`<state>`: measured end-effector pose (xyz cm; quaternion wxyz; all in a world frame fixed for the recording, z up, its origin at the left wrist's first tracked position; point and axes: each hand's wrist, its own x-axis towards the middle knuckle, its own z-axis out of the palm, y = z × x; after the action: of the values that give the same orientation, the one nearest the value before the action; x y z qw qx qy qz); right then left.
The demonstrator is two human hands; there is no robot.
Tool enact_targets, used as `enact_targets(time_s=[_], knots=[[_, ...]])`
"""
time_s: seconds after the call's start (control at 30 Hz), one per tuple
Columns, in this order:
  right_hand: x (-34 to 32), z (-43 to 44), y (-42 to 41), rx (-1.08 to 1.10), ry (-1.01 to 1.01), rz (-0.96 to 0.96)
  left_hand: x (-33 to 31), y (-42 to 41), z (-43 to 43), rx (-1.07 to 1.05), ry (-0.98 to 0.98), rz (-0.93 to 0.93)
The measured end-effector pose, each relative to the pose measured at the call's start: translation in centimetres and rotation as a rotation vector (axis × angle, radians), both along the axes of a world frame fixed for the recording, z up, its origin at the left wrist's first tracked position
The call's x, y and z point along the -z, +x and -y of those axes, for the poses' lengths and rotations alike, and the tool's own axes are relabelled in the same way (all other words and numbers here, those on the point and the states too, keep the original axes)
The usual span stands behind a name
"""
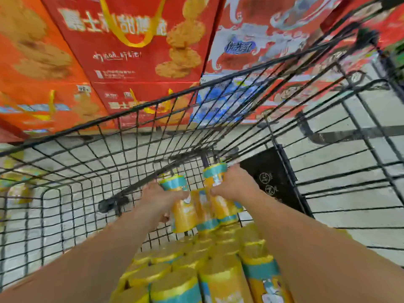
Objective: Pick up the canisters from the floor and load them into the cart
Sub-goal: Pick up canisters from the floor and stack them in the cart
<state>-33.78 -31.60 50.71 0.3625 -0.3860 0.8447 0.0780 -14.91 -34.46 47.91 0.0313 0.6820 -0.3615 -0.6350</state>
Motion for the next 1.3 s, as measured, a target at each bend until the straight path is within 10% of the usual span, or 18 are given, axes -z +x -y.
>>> enact_targets(time_s=[0.37, 0.77, 1.3], knots=[[5.5, -0.5, -1.6, -0.102, 0.205, 0.044, 4.0, -1.8, -0.9, 0.24, 0.203, 0.136], [-0.9, 1.6, 2.6, -0.066, -0.059, -0.079, -0.6, 3.5, -0.2, 0.239, 0.056, 0.01], [-19.3, 9.9, 48.4, -0.253, -0.839, 0.32, -20.5, 45.4, 7.4, -0.175, -0.546, -0.394]])
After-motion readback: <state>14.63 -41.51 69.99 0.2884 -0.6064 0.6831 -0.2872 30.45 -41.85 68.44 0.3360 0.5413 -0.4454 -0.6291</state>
